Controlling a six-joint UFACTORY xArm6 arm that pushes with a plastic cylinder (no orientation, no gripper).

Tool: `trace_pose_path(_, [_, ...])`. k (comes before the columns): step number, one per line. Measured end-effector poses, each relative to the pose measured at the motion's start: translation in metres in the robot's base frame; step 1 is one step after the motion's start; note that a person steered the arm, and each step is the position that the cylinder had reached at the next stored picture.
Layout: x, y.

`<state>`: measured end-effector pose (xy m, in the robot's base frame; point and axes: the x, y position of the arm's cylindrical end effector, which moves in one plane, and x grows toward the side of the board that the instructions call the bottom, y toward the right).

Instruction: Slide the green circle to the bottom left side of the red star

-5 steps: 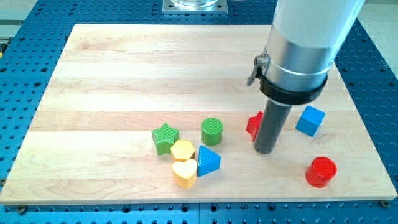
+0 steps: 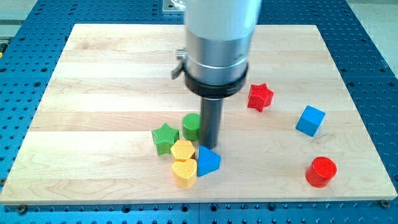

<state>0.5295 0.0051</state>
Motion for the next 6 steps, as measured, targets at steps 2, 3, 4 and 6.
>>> trace_pose_path(2, [0.0, -0.056])
trace_pose_path(3, [-0.042, -0.047])
trace_pose_path(4, [-0.034, -0.033])
trace_pose_path(6, [-0.012, -0.017])
